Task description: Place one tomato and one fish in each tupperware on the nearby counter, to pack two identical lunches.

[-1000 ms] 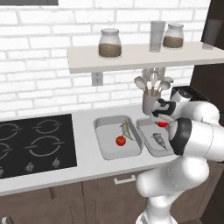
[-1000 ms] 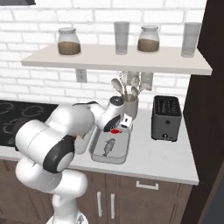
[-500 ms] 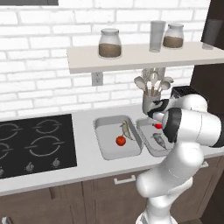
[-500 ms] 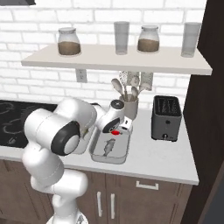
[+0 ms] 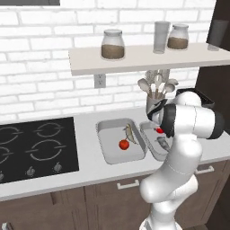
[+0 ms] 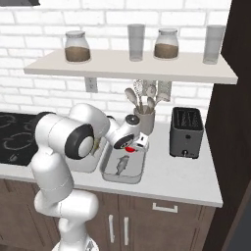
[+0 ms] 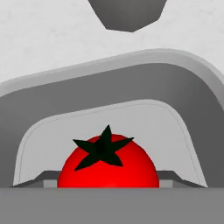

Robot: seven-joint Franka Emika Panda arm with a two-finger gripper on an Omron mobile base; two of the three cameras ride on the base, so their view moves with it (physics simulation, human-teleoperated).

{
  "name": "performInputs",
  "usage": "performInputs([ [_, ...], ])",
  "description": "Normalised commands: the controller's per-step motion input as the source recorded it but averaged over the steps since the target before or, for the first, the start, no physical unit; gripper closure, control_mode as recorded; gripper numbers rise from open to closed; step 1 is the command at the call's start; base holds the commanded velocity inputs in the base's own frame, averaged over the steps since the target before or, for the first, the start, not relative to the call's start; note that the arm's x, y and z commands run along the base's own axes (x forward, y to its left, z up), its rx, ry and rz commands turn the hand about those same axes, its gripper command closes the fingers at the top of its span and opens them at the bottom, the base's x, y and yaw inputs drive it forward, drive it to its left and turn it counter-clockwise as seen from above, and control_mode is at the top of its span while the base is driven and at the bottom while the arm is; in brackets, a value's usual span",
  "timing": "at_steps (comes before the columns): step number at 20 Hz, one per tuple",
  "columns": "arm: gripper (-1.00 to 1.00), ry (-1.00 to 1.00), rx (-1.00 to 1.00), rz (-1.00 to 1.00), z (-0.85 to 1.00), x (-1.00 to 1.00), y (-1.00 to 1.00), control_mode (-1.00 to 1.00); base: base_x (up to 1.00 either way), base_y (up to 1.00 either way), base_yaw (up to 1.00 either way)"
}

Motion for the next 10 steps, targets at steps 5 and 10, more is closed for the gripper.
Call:
performInputs([
  [5, -1.0, -0.02, 0.0, 0.0, 0.0, 0.0, 0.0, -1.0, 0.0, 0.0, 0.0],
  [10, -1.0, -0.14, 0.0, 0.0, 0.68, -0.13, 0.01, -1.0, 0.0, 0.0, 0.0],
])
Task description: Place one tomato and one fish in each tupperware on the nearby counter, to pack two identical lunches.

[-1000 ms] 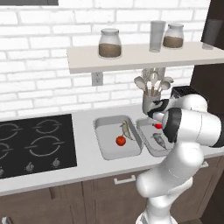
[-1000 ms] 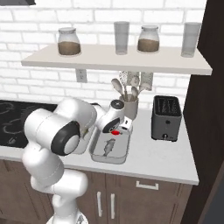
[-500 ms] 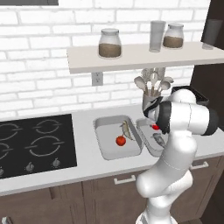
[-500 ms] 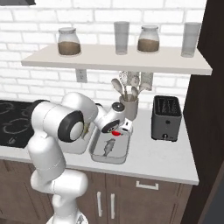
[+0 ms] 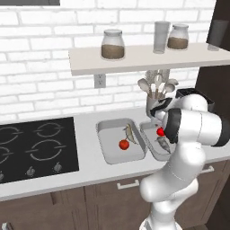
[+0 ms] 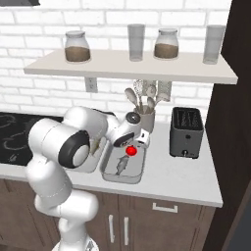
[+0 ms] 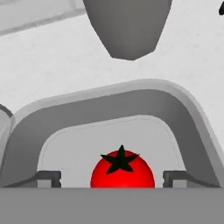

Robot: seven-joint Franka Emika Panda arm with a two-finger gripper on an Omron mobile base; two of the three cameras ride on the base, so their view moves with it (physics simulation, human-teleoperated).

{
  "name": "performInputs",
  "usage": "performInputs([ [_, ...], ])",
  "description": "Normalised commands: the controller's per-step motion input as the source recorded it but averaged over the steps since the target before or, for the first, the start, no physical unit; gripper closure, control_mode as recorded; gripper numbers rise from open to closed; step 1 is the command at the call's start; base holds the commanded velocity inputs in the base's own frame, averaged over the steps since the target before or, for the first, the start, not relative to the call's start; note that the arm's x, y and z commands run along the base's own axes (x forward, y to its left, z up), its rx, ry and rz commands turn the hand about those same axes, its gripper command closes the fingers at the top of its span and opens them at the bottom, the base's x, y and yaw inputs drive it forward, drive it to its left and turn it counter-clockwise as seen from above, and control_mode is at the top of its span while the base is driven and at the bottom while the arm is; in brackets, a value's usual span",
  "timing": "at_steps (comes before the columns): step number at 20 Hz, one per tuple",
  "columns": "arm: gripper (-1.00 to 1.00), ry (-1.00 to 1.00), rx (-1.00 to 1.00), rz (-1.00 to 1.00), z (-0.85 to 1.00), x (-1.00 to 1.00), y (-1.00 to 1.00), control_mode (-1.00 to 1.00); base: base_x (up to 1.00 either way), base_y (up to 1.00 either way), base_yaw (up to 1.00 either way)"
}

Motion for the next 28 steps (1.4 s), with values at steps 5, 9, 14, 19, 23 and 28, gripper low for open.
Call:
performInputs([
  [5, -1.0, -0.18, 0.0, -0.01, 0.68, -0.23, 0.11, -1.0, 0.0, 0.0, 0.0],
  [9, -1.0, -0.25, -0.02, 0.0, 0.54, -0.71, 0.06, -1.0, 0.0, 0.0, 0.0],
  [14, -1.0, -0.46, -0.06, -0.01, 0.22, -1.0, 0.01, -1.0, 0.0, 0.0, 0.0],
  [19, -1.0, -0.41, -0.01, -0.09, 0.13, -1.0, -0.11, -1.0, 0.0, 0.0, 0.0],
  [23, -1.0, -0.43, -0.01, -0.13, 0.01, -1.0, -0.08, -1.0, 0.0, 0.0, 0.0],
  [28, -1.0, -0.39, 0.05, -0.02, 0.08, -0.87, -0.16, -1.0, 0.0, 0.0, 0.0],
])
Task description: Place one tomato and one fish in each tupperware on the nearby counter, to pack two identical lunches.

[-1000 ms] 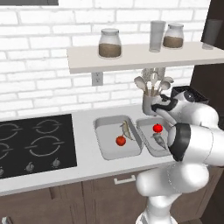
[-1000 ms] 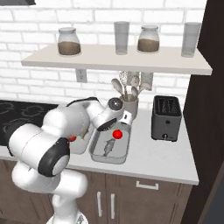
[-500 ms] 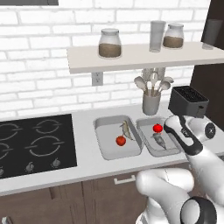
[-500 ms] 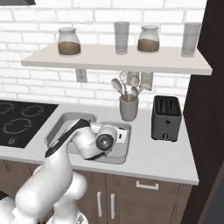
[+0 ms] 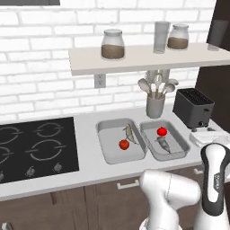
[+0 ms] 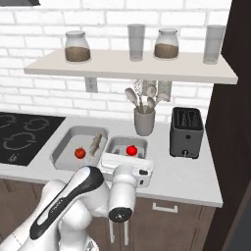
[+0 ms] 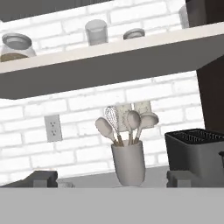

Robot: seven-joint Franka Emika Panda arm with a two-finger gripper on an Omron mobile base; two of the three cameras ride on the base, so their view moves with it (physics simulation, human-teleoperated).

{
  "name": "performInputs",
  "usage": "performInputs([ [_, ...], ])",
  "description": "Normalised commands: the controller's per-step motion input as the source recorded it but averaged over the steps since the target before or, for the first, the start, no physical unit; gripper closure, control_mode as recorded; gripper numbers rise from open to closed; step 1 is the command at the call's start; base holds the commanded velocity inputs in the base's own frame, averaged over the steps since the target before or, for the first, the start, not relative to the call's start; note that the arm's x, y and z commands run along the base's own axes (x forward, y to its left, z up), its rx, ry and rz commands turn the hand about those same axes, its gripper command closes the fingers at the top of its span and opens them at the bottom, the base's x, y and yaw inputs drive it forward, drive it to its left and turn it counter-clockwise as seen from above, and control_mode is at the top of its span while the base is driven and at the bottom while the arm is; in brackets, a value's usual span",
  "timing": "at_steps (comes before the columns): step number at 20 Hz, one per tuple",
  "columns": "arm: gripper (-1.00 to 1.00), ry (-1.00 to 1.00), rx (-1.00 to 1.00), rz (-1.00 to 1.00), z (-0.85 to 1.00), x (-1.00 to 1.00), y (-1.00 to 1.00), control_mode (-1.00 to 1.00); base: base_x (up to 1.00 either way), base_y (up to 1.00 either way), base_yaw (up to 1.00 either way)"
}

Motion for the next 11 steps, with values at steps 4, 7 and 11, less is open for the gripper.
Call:
performInputs([
  [4, -1.0, -0.21, 0.19, 0.0, 0.0, -0.48, -0.41, -1.0, 0.0, 0.0, 0.0],
  [7, -1.0, -0.33, 0.26, 0.0, 0.01, -0.65, -0.47, -1.0, 0.0, 0.0, 0.0],
  [11, -1.0, -0.3, 0.26, 0.0, 0.01, -0.57, -0.39, -1.0, 0.0, 0.0, 0.0],
])
